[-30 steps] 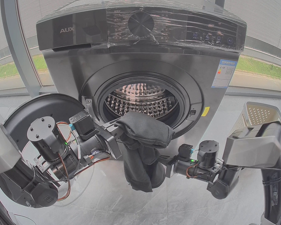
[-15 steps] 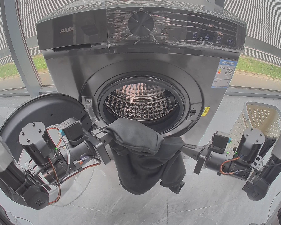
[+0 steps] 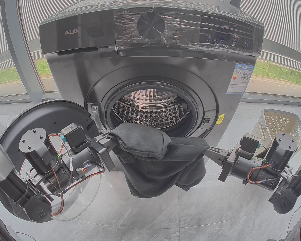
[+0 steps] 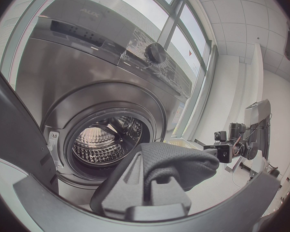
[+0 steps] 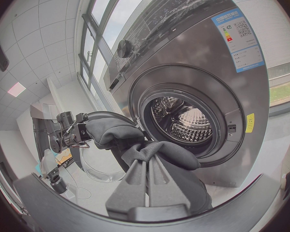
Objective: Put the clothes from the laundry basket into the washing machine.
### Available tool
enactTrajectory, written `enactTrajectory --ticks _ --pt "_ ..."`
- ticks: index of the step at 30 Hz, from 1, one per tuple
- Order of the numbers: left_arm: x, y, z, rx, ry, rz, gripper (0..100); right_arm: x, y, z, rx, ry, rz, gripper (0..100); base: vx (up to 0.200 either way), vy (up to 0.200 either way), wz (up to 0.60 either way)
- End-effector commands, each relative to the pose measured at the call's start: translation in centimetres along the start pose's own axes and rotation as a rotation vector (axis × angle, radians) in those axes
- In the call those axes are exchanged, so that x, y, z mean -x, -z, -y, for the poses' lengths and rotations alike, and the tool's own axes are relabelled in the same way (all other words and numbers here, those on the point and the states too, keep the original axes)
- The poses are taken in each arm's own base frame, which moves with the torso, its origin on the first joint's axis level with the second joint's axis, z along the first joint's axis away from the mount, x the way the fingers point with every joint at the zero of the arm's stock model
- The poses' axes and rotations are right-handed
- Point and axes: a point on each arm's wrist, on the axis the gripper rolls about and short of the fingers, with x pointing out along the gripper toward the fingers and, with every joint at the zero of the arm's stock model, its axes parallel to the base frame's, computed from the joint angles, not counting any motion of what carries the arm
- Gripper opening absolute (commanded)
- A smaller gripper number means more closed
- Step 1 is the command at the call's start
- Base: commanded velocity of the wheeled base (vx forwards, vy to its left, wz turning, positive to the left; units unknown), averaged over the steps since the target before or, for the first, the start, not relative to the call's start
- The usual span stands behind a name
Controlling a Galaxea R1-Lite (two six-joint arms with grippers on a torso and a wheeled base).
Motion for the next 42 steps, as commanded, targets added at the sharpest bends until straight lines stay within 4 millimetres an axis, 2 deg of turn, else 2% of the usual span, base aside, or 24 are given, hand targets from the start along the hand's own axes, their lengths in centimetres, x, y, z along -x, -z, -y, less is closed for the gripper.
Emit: enactTrajectory --ticks 1,5,9,15,22,29,32,34,37,40,42 --pt "-0.5 0.6 -0.2 -0.002 -0.003 -0.016 0 -0.4 0.0 0.8 0.0 0.015 0.005 0 0.0 0.0 0.0" --pt "-0.4 1.0 -0.2 0.0 -0.013 -0.029 0 -0.4 0.1 1.1 -0.001 0.036 0.007 0 0.0 0.0 0.0" --pt "0.2 -0.4 0.2 0.003 -0.015 0.017 0 -0.6 -2.4 0.8 0.016 0.047 0.115 0 0.0 0.0 0.0" --pt "0.7 -0.4 0.3 0.006 -0.015 0.011 0 0.1 -4.0 0.8 0.023 0.075 0.172 0 0.0 0.0 0.0" --pt "0.3 0.3 0.1 0.008 -0.024 -0.013 0 0.4 -3.4 0.8 0.024 0.085 0.144 0 0.0 0.0 0.0" --pt "-0.4 -0.4 0.1 0.003 -0.027 0.027 0 0.8 -1.9 0.4 0.036 0.065 0.072 0 0.0 0.0 0.0" --pt "-1.0 0.6 0.1 0.004 -0.024 -0.004 0 -0.1 -1.0 1.0 0.03 0.032 0.041 0 0.0 0.0 0.0" --pt "-1.3 0.6 -0.1 -0.004 -0.026 0.004 0 -0.6 -0.9 1.2 0.028 0.025 0.039 0 0.0 0.0 0.0" --pt "-1.5 0.8 -0.3 -0.002 -0.032 0.001 0 -0.8 0.3 1.2 0.022 0.033 -0.007 0 0.0 0.0 0.0" --pt "-1.5 0.3 -0.1 -0.003 -0.029 0.019 0 -1.1 -0.3 0.5 0.057 0.004 0.026 0 0.0 0.0 0.0" --pt "-1.5 0.1 -0.1 -0.005 -0.038 0.028 0 -0.7 -0.3 0.4 0.054 0.003 0.021 0 0.0 0.0 0.0"
